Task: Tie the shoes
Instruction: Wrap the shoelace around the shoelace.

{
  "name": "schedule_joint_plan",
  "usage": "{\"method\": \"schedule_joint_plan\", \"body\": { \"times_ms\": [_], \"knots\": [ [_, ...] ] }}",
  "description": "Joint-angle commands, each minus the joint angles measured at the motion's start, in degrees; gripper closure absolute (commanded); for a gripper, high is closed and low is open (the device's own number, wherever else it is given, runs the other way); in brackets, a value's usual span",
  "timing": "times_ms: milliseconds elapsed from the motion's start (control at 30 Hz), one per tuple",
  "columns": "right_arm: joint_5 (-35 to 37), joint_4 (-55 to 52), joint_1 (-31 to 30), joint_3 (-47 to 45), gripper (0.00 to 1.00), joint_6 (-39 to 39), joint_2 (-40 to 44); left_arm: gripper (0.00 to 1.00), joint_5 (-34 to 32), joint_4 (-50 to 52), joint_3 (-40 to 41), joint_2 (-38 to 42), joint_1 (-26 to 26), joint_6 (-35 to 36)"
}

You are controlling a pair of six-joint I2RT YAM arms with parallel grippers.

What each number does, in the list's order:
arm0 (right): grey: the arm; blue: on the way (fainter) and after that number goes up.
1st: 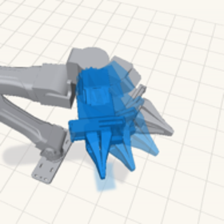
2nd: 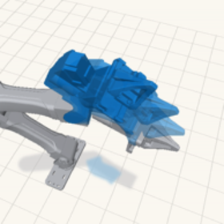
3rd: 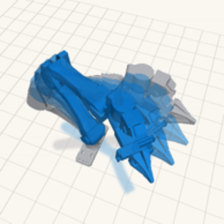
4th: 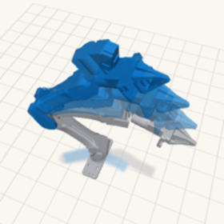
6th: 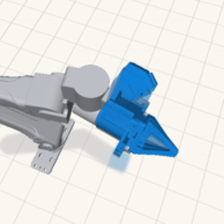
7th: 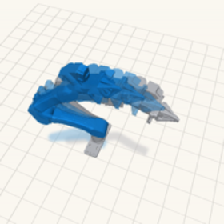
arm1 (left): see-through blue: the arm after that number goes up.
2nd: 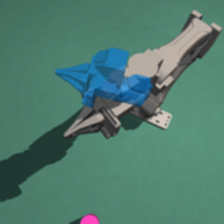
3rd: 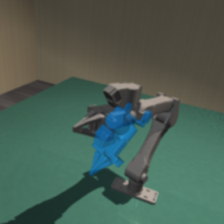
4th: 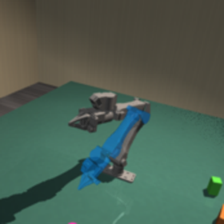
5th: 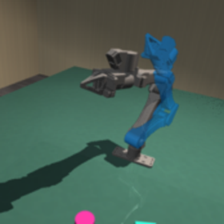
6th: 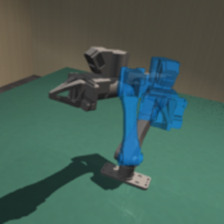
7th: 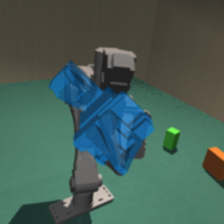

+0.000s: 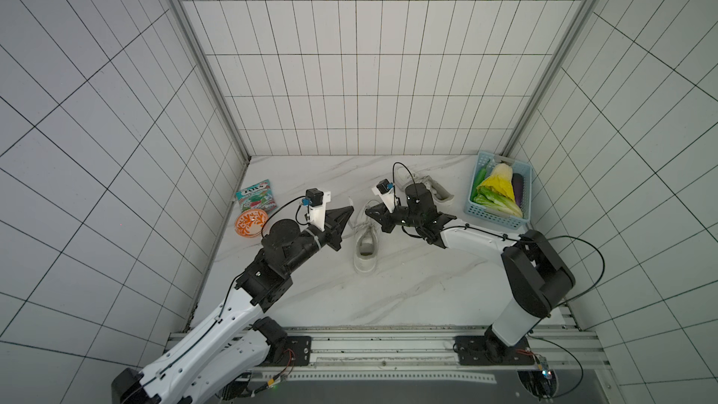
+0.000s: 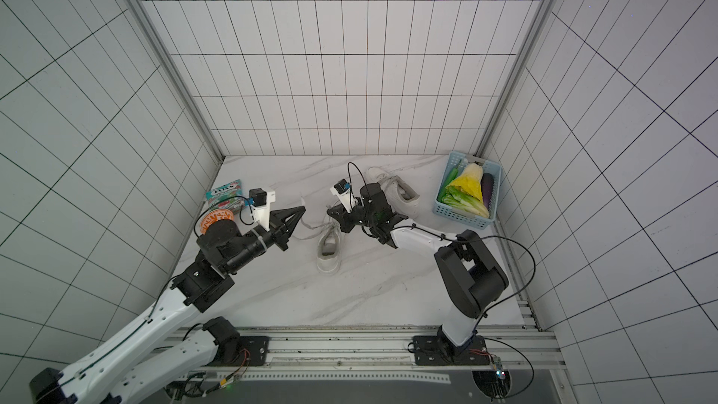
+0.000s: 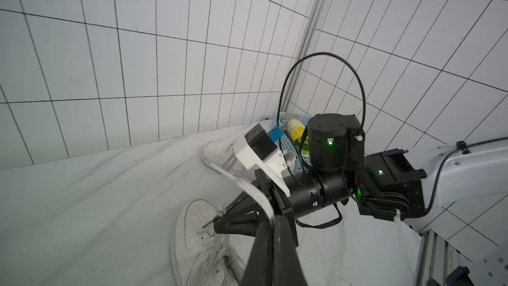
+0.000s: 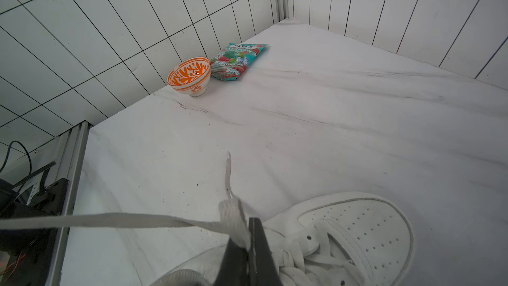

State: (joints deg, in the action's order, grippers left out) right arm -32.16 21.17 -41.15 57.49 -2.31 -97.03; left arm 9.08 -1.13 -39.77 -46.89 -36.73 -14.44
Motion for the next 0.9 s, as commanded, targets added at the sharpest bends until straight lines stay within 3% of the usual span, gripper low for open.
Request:
{"method": "schedule_joint_plan", "body": {
  "times_ms": [0,300,567,867],
  "knots": [
    [-4.76,-0.01,0.92,1.99,1.0,-2.04,-1.17,1.0,3.66,-5.8,-0.56,-1.8,-3.15,1.61],
    [-10.11,-2.06,2.97,4.0,1.0,-1.05,-2.61,1.0,6.8,-10.91,-3.43,-10.15,-15.3,7.04],
    [-15.01,-9.06,3.95,6.97,1.0,4.61,-3.31,1.0,14.52,-9.64,-3.38,-18.49,-17.85,9.29],
    [-17.36,-16.16,4.75,9.7,1.0,10.24,-4.12,1.0,18.14,-4.96,-8.79,-29.91,-23.16,15.82]
  ]
}}
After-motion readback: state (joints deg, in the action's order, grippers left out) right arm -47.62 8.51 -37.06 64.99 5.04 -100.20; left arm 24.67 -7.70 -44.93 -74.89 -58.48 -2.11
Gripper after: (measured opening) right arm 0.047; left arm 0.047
